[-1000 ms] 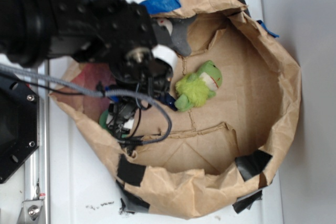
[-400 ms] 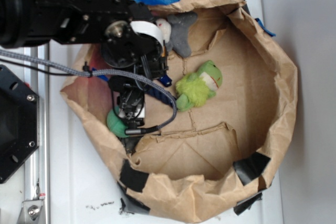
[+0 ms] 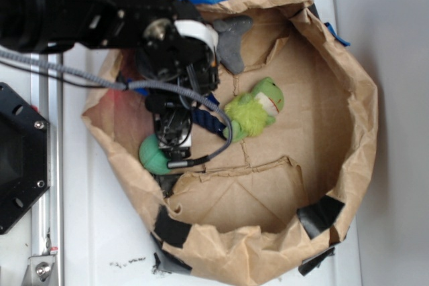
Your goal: Grab the blue rope.
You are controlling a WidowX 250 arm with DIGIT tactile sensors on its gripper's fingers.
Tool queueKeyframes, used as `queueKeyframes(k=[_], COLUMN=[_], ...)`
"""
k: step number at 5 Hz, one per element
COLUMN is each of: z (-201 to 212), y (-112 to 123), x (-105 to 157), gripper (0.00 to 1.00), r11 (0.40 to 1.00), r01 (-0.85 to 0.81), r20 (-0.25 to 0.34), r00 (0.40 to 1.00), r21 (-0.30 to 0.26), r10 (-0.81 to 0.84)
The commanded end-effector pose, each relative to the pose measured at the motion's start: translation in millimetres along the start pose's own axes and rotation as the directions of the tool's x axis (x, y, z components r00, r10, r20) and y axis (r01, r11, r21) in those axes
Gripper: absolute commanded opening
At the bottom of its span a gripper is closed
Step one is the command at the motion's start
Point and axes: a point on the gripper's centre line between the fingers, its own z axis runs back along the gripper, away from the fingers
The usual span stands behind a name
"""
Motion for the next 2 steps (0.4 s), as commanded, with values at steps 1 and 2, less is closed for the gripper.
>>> queueKeyframes(k=[1,2], z=[25.6,36.0], y=[-0.6,-3.0], x=[3.5,5.1], gripper=[1.00,1.00], r11=[0.999,0.999], r01=[-0.040,-0.045], r20=[0.036,0.041], r00=[0.999,0.998], r21=[-0.016,-0.032], r10=[0.041,0.046])
